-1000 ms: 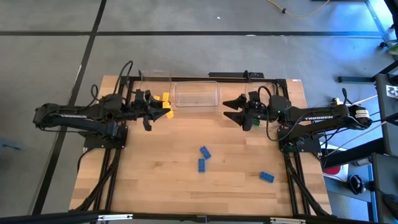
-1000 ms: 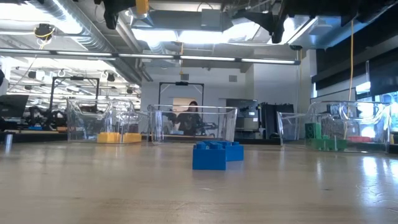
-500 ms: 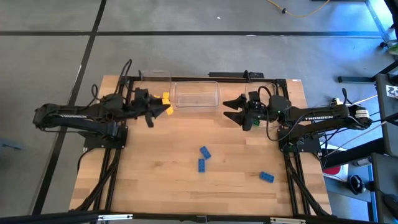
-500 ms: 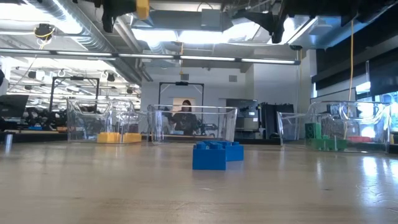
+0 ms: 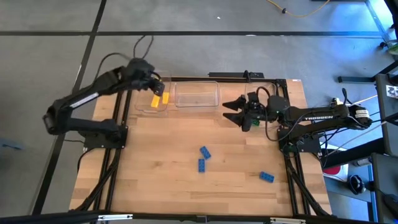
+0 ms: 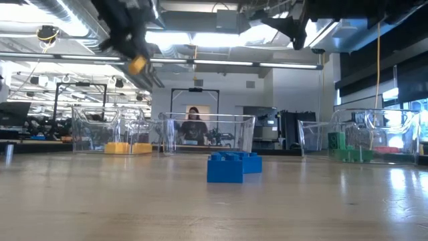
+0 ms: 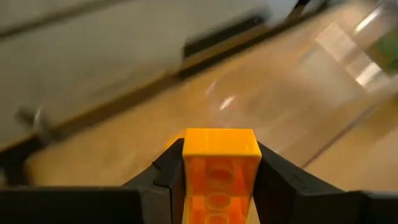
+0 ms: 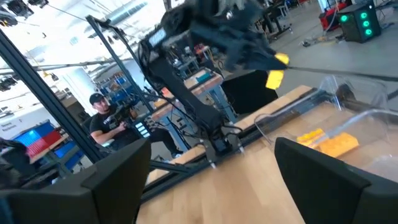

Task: Sort & place blocks by color
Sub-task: Put the yellow game piece into the left transparent bin

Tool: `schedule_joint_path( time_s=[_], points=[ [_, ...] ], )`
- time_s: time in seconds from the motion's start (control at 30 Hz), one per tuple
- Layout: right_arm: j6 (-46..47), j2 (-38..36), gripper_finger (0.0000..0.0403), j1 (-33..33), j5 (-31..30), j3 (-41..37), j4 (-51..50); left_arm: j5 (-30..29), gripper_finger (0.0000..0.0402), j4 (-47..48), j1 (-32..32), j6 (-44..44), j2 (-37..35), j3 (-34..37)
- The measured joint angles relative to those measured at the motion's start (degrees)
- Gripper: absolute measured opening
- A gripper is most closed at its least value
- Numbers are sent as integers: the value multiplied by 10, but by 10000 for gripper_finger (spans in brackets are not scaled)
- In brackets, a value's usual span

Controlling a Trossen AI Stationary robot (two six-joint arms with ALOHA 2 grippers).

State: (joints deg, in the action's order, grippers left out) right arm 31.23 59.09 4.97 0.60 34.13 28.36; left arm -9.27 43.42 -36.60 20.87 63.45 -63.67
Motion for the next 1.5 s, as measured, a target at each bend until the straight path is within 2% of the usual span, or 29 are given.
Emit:
schedule_joint_path(
  time_s=[0.17, 0.3, 0.53, 0.67, 1.0, 1.23, 1.5],
  points=[
    [0, 0, 343, 0, -2, 0, -16, 29, 125, 42, -84, -54, 99, -2],
    [3, 0, 343, 0, -9, 0, -19, 40, 125, 12, -127, -95, 177, -2],
    [39, 0, 343, 0, -10, 0, -29, 70, 125, -39, -165, -106, 303, -2],
    [45, 0, 343, 0, -10, 0, -37, 70, 125, -47, -167, -79, 344, -2],
    [44, 0, 343, 0, -11, 0, -41, 48, 125, -66, -164, -21, 366, -4],
    [43, 0, 343, 0, -11, 0, -41, 35, 125, -71, -165, -19, 369, -1],
    [43, 0, 343, 0, -11, 0, -42, 50, 226, -81, -165, -15, 369, -1]
  ],
)
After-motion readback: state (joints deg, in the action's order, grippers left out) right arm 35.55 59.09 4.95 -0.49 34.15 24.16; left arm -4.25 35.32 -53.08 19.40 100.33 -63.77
